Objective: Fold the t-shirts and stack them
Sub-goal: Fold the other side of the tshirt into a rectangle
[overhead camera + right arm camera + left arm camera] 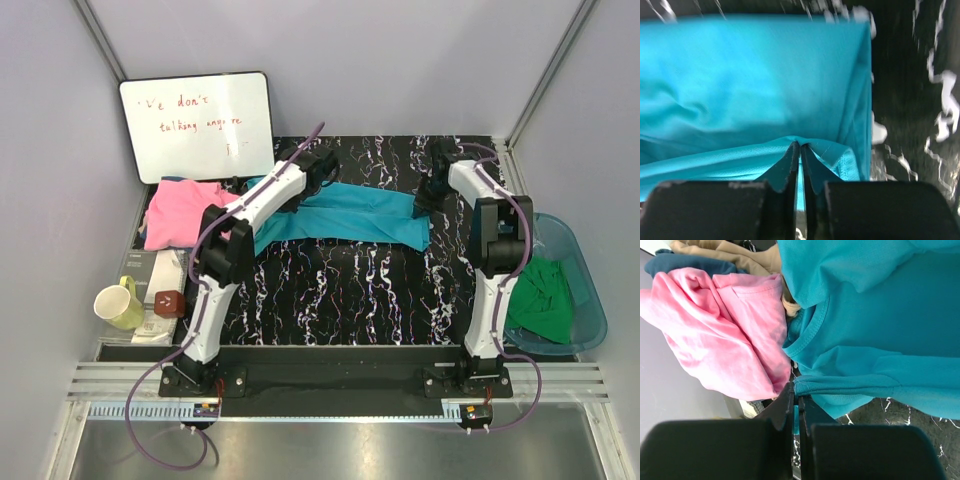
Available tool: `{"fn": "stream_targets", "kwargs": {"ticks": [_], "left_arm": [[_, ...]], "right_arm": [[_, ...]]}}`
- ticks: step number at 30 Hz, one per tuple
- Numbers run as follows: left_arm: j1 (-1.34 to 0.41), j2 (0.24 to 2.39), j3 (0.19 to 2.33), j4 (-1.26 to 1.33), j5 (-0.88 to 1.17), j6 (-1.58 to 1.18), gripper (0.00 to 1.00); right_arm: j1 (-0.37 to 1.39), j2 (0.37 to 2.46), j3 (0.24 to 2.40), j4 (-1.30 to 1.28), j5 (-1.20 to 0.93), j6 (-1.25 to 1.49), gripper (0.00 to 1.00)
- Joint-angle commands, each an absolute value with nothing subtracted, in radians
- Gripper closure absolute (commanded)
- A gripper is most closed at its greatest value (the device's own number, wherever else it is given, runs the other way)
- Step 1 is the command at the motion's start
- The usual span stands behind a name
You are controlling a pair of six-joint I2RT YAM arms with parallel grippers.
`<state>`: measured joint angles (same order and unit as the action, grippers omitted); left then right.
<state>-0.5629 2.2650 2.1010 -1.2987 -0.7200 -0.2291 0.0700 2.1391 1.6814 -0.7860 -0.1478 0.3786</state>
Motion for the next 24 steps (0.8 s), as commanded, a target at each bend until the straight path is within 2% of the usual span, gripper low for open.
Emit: {"fn": "stream_targets", "kwargs": {"ticks": [1,2,3,6,7,9,22,23,24], "left_arm": [[-0.558,2.289,2.178,-1.304,-0.795,-0.207,0.99],[-0.558,2.299,2.186,-1.301,-0.816,-0.209,0.98],[-0.558,2.304,2.198,-1.286,-0.822,-0.203,0.98],[-0.558,2.316,2.203,-1.232,-0.839,-0.177,0.95],[-0.558,2.33,2.207,-1.221,-0.845,-0.169,0.92],[-0.557,2.353,2.238,-1.213,-0.85,-0.16,0.9],[-0.54,2.441,2.333,-0.987,-0.927,-0.009,0.8],[-0.532,2.445,2.341,-0.983,-0.917,-0.006,0.79],[-0.529,2.454,2.344,-0.982,-0.901,-0.006,0.65]], "right_arm": [[0.06,2.178,1.801,-0.788,-0.121,0.362,0.89],[0.06,2.178,1.812,-0.787,-0.133,0.361,0.88],[0.06,2.178,1.83,-0.787,-0.156,0.356,0.7],[0.06,2.14,1.835,-0.778,-0.173,0.345,0.38],[0.06,2.113,1.832,-0.776,-0.176,0.344,0.21],[0.061,2.085,1.815,-0.769,-0.208,0.339,0.06],[0.061,2.049,1.709,-0.758,-0.417,0.321,0.04],[0.063,2.049,1.706,-0.762,-0.42,0.319,0.04],[0.063,2.051,1.704,-0.764,-0.426,0.318,0.04]]}}
